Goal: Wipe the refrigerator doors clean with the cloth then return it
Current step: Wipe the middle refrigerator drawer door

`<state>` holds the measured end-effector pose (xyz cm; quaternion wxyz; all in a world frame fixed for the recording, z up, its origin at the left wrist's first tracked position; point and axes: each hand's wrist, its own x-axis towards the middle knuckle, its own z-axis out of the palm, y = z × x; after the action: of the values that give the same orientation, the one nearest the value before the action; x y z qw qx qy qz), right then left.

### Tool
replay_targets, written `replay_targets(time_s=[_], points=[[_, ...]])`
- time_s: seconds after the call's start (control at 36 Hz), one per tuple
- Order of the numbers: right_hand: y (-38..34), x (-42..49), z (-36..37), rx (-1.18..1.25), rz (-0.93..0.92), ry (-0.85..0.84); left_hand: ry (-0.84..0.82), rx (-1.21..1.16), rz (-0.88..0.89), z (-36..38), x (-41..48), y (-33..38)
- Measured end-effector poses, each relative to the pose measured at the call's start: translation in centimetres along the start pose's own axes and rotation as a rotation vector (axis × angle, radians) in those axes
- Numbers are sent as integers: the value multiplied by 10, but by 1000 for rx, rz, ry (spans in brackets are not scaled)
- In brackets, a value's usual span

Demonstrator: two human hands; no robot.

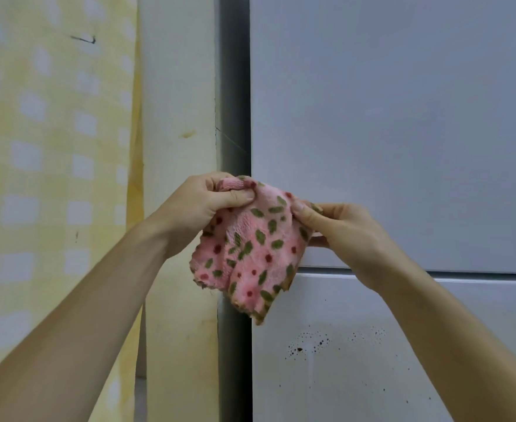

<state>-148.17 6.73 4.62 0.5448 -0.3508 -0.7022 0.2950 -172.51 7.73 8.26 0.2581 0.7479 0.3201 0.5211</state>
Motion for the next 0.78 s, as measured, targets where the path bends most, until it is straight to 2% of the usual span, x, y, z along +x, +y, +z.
replay_targets(time_s=[0.06, 0.17, 0.22, 0.36, 0.47, 0.58, 0.72, 0.78], points=[[-1, -2, 1, -34, 20, 22, -39, -63, -34, 5, -2, -1], [6, -8, 9, -322, -3, 276, -24, -70, -55, 15, -1, -4], [8, -12, 11, -277, 24, 328, -10, -59, -54, 18, 0, -5], [10, -13, 14, -59, 88, 285, -6, -21, -47, 21, 2, -4], [12, -8, 11, 127, 36, 308, 22, -41, -55, 24, 2, -6], [9, -3, 0, 333, -7, 247, 9, -73, -50, 22, 4, -12], [7, 0, -15, 418, 5, 62, -99, -67, -41, 20, 5, -15], [6, -2, -17, 323, -26, 48, -143, -55, -35, 20, 6, -15]])
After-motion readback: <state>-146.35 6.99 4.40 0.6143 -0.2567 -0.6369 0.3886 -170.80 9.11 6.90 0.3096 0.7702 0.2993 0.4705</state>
